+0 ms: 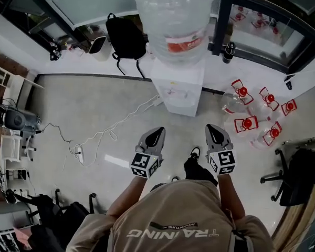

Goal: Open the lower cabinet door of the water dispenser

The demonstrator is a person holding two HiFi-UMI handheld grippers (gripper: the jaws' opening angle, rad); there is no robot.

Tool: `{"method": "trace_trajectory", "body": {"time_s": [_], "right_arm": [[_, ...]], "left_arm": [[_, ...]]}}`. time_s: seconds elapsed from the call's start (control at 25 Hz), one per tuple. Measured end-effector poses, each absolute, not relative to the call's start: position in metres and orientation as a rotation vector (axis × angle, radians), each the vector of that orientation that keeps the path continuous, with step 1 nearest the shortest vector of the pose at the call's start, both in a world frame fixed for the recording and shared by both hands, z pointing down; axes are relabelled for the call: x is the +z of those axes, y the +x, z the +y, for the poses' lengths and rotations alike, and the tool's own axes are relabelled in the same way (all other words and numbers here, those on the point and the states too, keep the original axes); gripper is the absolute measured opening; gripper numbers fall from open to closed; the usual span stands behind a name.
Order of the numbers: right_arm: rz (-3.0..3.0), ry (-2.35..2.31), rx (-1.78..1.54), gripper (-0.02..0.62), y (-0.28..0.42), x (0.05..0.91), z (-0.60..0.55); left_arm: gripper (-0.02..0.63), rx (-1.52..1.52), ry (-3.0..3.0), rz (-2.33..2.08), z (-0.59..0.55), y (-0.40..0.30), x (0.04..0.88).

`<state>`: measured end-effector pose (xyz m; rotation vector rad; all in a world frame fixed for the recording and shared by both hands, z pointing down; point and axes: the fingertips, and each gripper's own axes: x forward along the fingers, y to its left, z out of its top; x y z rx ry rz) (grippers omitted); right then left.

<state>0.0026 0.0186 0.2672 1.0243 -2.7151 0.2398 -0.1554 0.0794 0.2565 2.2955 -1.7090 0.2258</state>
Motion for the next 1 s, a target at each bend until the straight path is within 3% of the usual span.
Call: {"method": "trace_trajectory", "body": {"time_s": [0.48,1.0], "right_arm": [[-2.667,1.065,0.281,0.009,0.041,0.286,-0.087],[-2.665,1.01,0.361,0.011,0.03,0.312,-0.095]], "left_arm": [[0.002,0.306,2.263,-1.702,-0.019,-0.132,0.263],[0.002,0.365,2.235,-1.633,-0.035,-0.126,0.293]]}}
